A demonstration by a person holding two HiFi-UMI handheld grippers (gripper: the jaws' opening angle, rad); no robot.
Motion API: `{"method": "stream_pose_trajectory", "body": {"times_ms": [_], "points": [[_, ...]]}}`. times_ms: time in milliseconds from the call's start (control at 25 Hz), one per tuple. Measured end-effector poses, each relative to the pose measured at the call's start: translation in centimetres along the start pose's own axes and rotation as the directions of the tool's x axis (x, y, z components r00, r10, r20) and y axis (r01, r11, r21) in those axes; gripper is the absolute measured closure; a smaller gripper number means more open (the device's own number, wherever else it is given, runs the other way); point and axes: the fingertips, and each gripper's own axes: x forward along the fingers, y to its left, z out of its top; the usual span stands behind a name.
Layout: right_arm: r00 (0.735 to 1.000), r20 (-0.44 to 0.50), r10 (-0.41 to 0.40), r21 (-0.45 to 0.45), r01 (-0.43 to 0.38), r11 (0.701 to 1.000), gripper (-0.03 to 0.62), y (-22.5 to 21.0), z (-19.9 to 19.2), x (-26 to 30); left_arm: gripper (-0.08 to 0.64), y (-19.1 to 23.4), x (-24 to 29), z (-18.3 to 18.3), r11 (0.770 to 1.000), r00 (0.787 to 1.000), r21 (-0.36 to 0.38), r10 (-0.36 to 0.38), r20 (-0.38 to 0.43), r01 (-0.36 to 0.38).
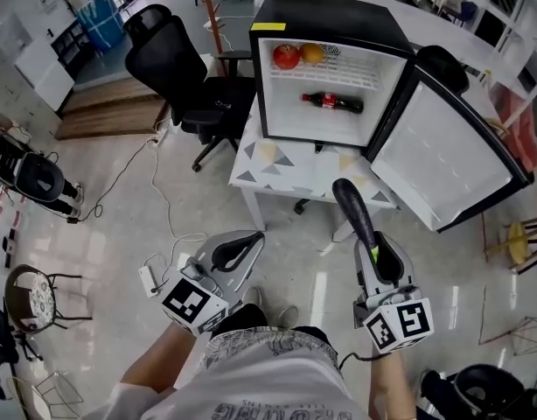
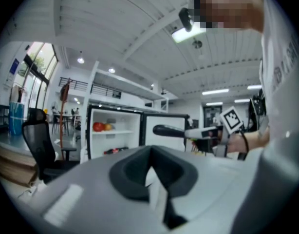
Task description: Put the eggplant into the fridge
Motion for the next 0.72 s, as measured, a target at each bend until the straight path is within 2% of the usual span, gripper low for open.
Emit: {"method": "stream_pose_trajectory", "body": {"times_ms": [360,720], "points": [[1.000,0.000,0.010,0.003,-0.010,1.000,0.460,-1.2,-0.4,1.5,0.552,1.1,1.3,-0.7,1.000,1.000,-0.009,0.016,-0.004,-0.016],[1.000,-0.008,-0.012,0.002,0.012,1.000,0.460,-2.7,-0.3,6.0,0.552,5.3,4.1,-0.7,1.000,1.000,-0.016,-0.003,0.000,0.003]]}}
